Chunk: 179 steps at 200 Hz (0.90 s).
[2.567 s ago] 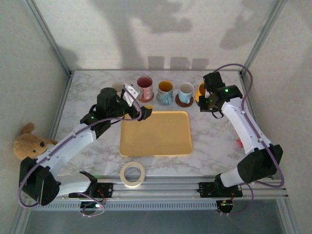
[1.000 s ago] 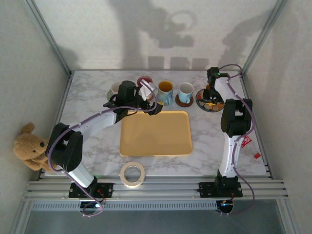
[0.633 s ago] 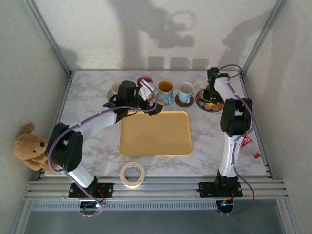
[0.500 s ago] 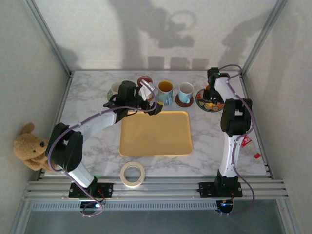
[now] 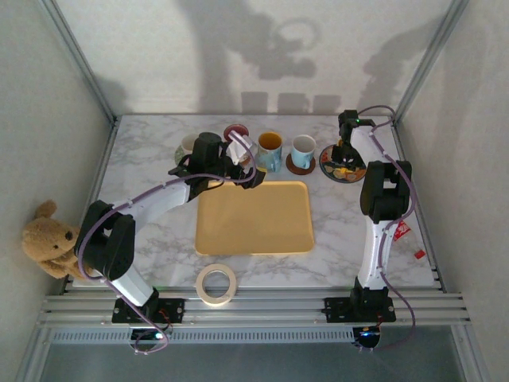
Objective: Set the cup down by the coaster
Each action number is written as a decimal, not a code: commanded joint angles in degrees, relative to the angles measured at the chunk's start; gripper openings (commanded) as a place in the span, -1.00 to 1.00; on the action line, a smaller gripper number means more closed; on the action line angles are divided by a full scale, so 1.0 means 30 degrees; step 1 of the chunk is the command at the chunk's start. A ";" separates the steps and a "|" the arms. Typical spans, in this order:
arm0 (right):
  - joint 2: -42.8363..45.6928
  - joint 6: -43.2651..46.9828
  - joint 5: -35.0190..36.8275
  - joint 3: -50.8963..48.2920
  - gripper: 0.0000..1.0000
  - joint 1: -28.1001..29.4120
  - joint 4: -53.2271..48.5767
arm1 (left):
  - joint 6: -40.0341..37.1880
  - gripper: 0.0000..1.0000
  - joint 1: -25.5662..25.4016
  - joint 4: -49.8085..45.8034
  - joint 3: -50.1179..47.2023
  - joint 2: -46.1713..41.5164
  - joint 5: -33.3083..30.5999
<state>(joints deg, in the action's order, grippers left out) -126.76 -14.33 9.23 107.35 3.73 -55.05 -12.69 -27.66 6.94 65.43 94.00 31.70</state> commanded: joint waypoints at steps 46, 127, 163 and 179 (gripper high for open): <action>0.0288 -0.0341 0.0145 0.0068 -0.22 -0.0083 -0.0046 | -0.0165 0.99 -0.0126 0.0031 -0.0821 -0.1012 -0.0452; 0.3073 -0.0801 -0.0100 -0.1544 0.18 -0.0070 0.0758 | -0.0769 0.99 -0.0126 -0.1082 -0.0759 -0.1743 -0.0862; 0.5216 -0.0828 0.0086 -0.2137 0.59 -0.0088 0.1173 | -0.0906 0.99 -0.0126 -0.1198 -0.0464 -0.2686 -0.1093; 0.6447 -0.0647 -0.0026 -0.2592 0.67 -0.0045 0.1678 | -0.0666 0.99 -0.0126 -0.1189 -0.0150 -0.3147 -0.1582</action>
<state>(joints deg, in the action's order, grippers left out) -113.60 -16.14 8.99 101.38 3.73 -52.16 -14.35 -27.68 3.90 63.09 87.92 29.10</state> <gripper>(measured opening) 0.809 0.996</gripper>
